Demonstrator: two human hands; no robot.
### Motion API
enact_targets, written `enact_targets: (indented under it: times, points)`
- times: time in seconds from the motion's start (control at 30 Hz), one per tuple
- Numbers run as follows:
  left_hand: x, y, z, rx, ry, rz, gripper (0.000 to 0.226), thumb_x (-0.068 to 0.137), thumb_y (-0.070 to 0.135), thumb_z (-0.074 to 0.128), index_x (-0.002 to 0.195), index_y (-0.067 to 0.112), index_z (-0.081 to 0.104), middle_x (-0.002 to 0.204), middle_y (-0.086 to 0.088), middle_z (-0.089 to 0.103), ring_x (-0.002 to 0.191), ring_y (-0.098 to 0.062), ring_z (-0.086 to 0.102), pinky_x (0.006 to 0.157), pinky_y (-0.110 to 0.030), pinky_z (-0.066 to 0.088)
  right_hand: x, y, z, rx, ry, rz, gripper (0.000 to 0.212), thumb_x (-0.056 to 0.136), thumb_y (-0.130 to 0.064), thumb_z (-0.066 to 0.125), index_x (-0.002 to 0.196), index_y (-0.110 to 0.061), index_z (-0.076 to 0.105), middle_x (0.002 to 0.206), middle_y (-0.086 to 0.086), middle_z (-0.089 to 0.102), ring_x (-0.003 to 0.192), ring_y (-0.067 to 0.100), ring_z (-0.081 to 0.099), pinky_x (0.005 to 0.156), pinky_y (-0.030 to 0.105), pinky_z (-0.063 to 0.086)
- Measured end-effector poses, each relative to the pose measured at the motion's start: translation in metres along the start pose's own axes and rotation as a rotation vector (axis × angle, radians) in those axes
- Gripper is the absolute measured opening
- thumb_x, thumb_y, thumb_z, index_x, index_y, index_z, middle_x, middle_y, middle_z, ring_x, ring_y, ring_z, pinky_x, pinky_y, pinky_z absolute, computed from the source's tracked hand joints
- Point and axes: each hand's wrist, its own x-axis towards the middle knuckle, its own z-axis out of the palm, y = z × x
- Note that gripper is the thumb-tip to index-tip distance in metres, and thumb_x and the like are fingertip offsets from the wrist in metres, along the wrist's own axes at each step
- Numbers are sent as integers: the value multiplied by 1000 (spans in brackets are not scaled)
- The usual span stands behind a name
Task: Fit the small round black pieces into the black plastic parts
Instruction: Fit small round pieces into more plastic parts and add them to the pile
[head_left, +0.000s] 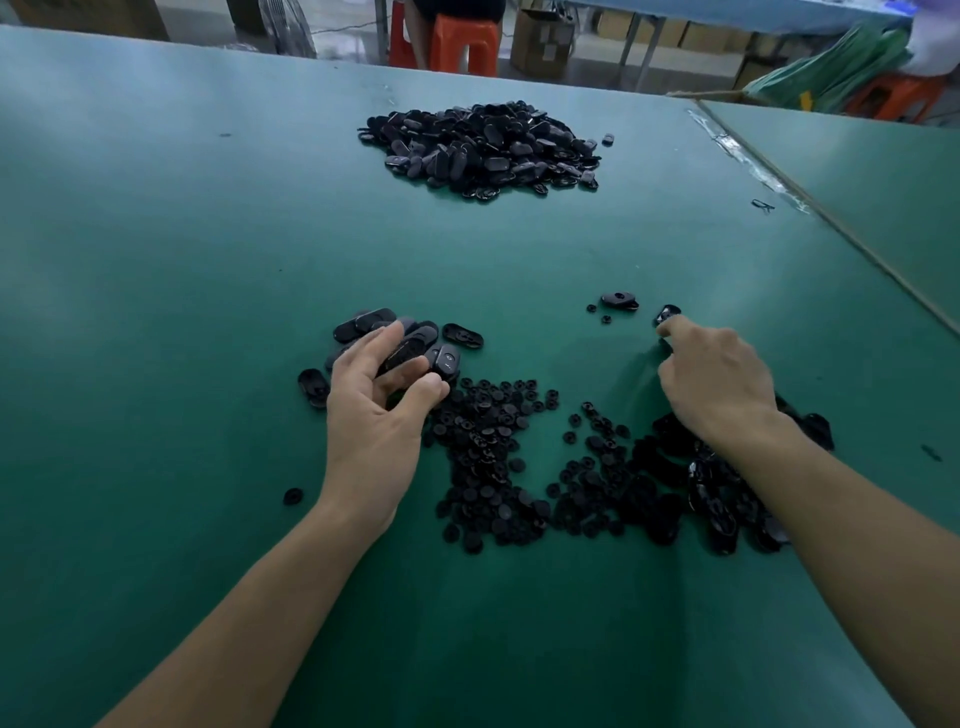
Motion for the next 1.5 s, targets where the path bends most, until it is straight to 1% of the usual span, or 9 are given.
enact_targets:
  times: [0.17,0.27,0.4,0.53,0.8,1.03,1.27,1.4,1.5]
  points:
    - [-2,-1,-1,73,-67,42,25,94,2,65,111,21,66,84,11,68,72,-9,65,73,-23,56,-7,-11,-3,303,65,-44,50,91,-2,54,138,-18,55,75,9,68,61,31,60,61,31,47]
    - [-4,0,-1,66,-129,83,15,93,4,67,102,16,69,83,5,65,67,-12,61,62,-19,54,-21,-29,-11,700,7,-86,37,91,-4,63,125,-20,65,73,1,72,64,20,70,67,24,56]
    - [-8,2,-1,52,-222,51,24,84,18,76,107,14,69,87,-1,70,74,-13,67,63,-23,56,-50,-59,-19,1209,-224,-121,14,92,-10,68,96,-22,61,77,7,75,70,21,74,66,32,60]
    - [-11,5,0,100,-310,22,40,71,29,81,109,20,70,91,0,75,76,-13,69,72,-29,60,-70,-76,-19,1354,-235,-147,14,91,-16,71,87,-21,58,77,8,74,69,17,65,61,23,52]
    - [-12,7,1,167,-319,59,29,73,21,81,100,17,72,89,-4,77,79,-17,73,75,-29,61,-82,-85,-17,1636,-310,-29,17,77,-22,75,84,-12,64,73,6,69,65,13,65,56,20,50]
    - [-11,5,-1,85,-372,37,16,87,1,72,98,12,72,83,-3,78,73,-14,74,68,-22,58,-85,-85,-11,1642,-324,31,14,88,-3,70,100,-11,69,81,12,75,69,17,70,61,21,53]
    - [-9,2,-2,43,-355,40,14,85,-2,74,95,9,72,82,-7,77,74,-18,75,67,-22,58,-85,-87,-8,1494,-263,-46,9,90,-6,69,91,-14,71,79,7,76,69,15,71,58,20,52]
    - [-6,0,-2,-19,-276,46,16,89,-5,69,94,10,71,76,-4,74,68,-16,71,64,-22,56,-71,-78,0,1070,-77,-70,15,95,-21,65,105,-27,73,81,-4,73,71,7,66,64,15,50]
    - [-5,0,-3,-54,-245,44,19,92,-5,64,99,10,72,79,-4,72,71,-16,69,66,-23,56,-62,-69,6,598,-41,-161,27,97,-23,63,124,-23,67,101,-8,60,84,6,58,88,17,49]
